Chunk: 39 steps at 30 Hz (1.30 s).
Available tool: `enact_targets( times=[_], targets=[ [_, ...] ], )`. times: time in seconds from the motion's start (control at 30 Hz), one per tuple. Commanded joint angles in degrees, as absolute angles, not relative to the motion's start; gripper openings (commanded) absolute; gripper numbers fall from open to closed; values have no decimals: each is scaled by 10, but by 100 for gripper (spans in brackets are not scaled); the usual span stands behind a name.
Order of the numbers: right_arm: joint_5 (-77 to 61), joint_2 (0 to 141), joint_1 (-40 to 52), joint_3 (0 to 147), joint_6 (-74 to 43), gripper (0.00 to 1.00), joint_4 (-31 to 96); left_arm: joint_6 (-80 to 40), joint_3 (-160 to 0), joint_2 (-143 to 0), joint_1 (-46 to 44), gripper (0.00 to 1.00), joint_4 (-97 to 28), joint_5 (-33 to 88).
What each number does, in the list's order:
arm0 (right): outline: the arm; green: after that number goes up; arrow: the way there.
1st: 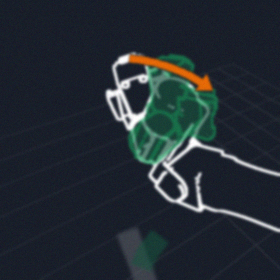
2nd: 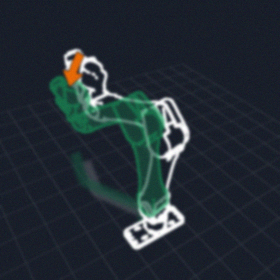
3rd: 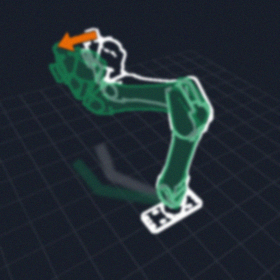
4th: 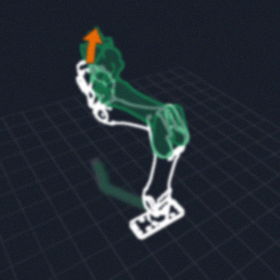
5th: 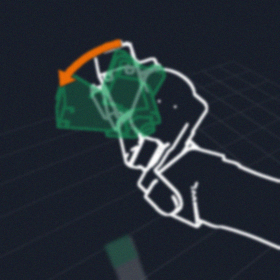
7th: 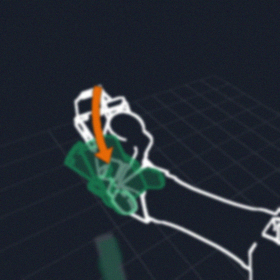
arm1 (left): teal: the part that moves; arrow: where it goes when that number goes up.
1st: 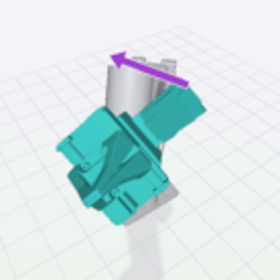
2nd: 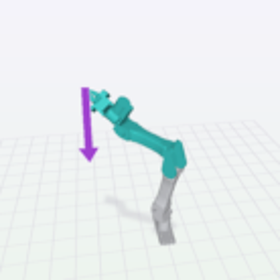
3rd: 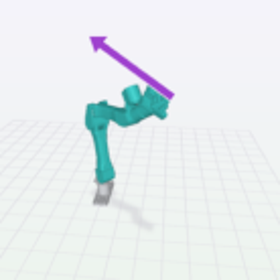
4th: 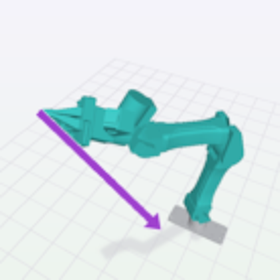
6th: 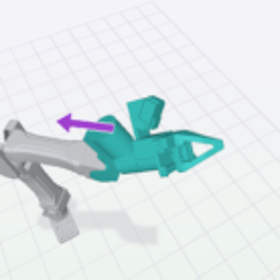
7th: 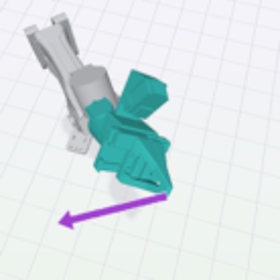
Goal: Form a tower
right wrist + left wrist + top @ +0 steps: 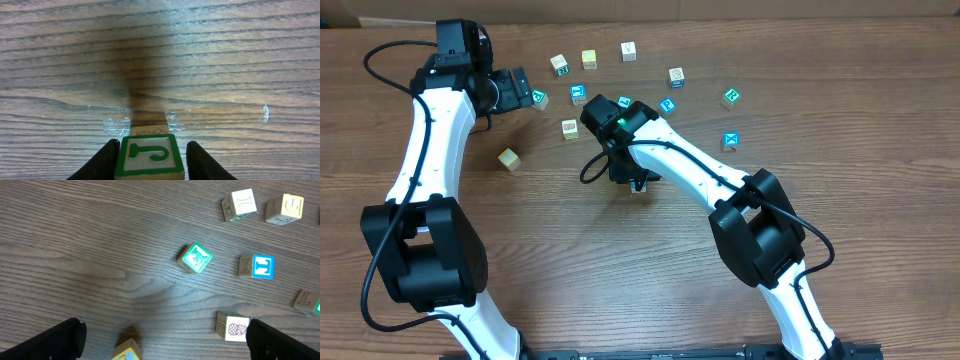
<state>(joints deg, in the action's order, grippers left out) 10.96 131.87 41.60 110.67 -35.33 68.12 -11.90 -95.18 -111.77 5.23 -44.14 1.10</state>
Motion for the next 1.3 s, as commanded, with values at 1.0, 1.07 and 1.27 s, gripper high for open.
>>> enact_targets(
  times=[1.0,1.07,1.27],
  targets=[
    [109,1322,414,1145,-353,27,732,-124,-952,-1102,49,100,-439,11],
    [109,1322,414,1145,-353,27,732,-124,-952,-1102,49,100,-439,11],
    [103,1322,414,1144,-355,31,728,-124,-952,-1102,49,100,-439,11]
  ],
)
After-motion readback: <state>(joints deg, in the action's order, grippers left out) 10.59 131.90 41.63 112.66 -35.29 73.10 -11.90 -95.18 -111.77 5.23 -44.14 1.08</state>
